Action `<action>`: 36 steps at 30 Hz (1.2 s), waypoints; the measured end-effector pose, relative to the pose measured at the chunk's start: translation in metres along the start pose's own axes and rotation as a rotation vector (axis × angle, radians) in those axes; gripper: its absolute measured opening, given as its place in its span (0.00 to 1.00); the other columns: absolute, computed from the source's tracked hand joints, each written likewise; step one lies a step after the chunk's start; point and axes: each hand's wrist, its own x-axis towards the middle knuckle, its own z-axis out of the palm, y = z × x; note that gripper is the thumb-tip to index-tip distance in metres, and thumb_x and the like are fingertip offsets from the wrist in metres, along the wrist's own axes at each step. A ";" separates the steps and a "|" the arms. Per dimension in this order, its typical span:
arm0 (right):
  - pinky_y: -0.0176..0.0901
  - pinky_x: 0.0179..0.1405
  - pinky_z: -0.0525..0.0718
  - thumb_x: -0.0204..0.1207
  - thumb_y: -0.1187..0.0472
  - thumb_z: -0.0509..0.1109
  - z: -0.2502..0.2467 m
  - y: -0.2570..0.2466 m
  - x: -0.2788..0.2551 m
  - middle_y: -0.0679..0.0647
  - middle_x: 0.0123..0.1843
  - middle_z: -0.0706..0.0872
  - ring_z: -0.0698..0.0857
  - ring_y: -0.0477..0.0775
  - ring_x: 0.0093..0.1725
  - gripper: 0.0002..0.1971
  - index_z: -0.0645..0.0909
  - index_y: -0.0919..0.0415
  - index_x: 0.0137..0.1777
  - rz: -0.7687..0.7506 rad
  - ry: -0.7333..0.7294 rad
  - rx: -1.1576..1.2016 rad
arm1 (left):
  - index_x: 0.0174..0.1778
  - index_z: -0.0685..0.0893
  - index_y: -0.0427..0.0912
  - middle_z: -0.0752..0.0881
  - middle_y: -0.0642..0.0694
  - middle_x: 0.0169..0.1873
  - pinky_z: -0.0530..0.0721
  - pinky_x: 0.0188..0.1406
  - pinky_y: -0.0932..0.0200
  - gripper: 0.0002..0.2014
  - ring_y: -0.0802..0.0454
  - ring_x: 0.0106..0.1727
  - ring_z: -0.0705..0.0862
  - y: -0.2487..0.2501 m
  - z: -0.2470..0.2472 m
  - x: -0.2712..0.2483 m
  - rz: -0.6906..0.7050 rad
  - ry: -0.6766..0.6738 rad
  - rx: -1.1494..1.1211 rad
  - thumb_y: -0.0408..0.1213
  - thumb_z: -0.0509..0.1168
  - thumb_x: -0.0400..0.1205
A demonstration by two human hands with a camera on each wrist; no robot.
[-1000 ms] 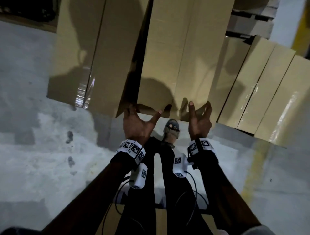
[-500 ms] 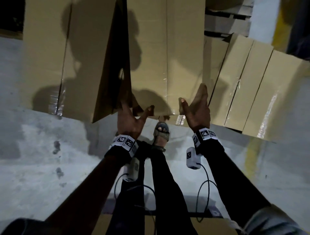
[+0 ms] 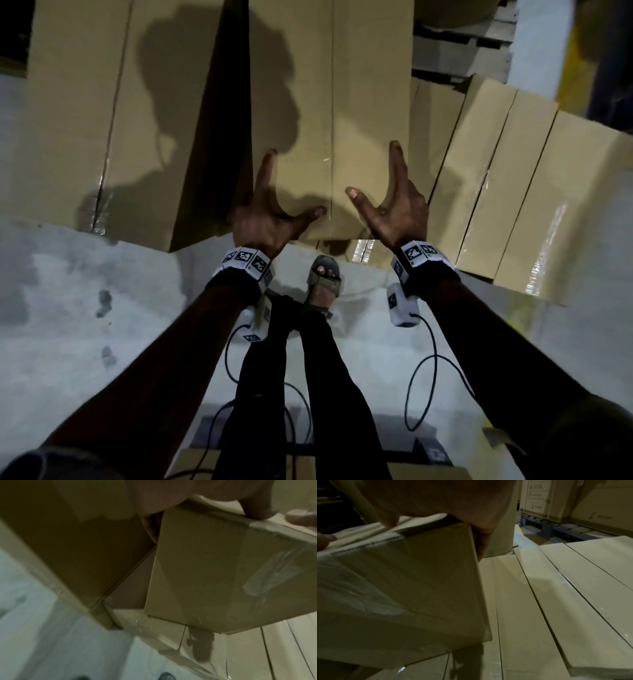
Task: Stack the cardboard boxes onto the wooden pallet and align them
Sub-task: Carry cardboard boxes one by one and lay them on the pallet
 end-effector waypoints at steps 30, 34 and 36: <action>0.52 0.73 0.82 0.63 0.21 0.76 -0.309 -0.126 -0.363 0.49 0.81 0.80 0.83 0.60 0.75 0.57 0.55 0.34 0.89 0.169 0.590 0.150 | 0.86 0.47 0.79 0.91 0.38 0.41 0.91 0.51 0.49 0.56 0.47 0.34 0.87 0.228 -0.236 -0.321 0.665 0.041 0.185 0.89 0.62 0.63; 0.49 0.72 0.80 0.61 0.21 0.76 -0.342 -0.113 -0.425 0.43 0.82 0.79 0.83 0.56 0.76 0.57 0.58 0.36 0.89 0.219 0.783 0.167 | 0.86 0.47 0.79 0.90 0.41 0.38 0.91 0.52 0.44 0.55 0.44 0.34 0.87 0.264 -0.226 -0.372 0.852 0.041 0.202 0.89 0.60 0.64; 0.50 0.72 0.81 0.61 0.21 0.77 -0.356 -0.102 -0.448 0.45 0.81 0.80 0.84 0.57 0.74 0.57 0.59 0.38 0.89 0.237 0.855 0.174 | 0.86 0.48 0.78 0.88 0.43 0.34 0.90 0.50 0.48 0.55 0.47 0.33 0.85 0.285 -0.215 -0.392 0.917 0.025 0.197 0.87 0.63 0.64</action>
